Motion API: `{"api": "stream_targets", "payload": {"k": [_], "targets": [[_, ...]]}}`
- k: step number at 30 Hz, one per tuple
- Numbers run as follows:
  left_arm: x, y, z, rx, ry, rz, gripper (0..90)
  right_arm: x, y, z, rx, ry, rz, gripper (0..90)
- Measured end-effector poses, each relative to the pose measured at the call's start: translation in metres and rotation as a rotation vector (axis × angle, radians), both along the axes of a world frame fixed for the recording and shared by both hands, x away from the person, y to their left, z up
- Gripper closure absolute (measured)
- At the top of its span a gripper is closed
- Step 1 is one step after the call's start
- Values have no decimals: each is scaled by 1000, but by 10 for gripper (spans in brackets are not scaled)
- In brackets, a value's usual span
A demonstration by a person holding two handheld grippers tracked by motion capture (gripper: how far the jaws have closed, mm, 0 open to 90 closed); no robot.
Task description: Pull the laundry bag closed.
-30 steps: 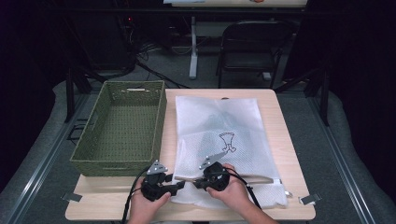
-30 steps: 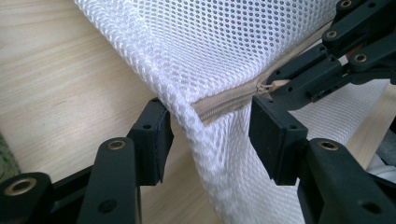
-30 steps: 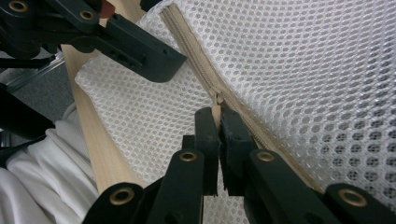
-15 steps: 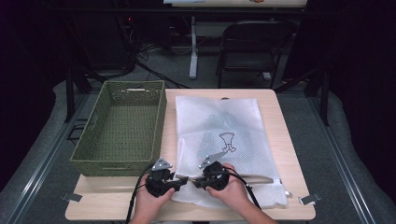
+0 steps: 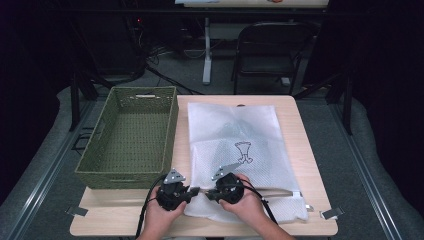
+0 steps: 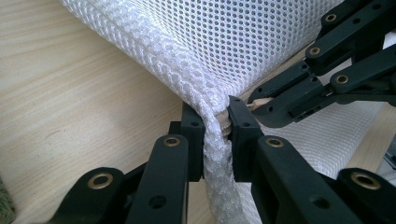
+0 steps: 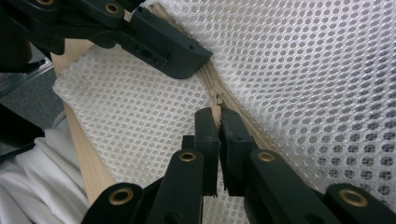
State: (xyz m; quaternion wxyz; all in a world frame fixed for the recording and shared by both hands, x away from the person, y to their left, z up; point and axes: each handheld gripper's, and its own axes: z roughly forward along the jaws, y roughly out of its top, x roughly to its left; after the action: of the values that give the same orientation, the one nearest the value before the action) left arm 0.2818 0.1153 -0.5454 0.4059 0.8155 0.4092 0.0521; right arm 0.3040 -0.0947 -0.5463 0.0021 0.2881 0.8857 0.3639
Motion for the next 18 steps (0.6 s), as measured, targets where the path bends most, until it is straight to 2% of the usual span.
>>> {"api": "stream_targets", "payload": {"k": [2,8,13,14,18], "targets": [[0,-1,1,-1,-9,2,811,0,0,0,4,9,-11,868],[-1,1,3,-8,-18,5,818,2,-5,2,67,31,-33,869],[-2,1,3,-13,-26,21,821,2,-4,3,72,38,-36,868],[-1,2,3,-14,-14,5,821,2,-5,3,70,38,-34,868],[-2,2,3,-18,-14,9,822,2,-5,2,77,37,-35,867]]}}
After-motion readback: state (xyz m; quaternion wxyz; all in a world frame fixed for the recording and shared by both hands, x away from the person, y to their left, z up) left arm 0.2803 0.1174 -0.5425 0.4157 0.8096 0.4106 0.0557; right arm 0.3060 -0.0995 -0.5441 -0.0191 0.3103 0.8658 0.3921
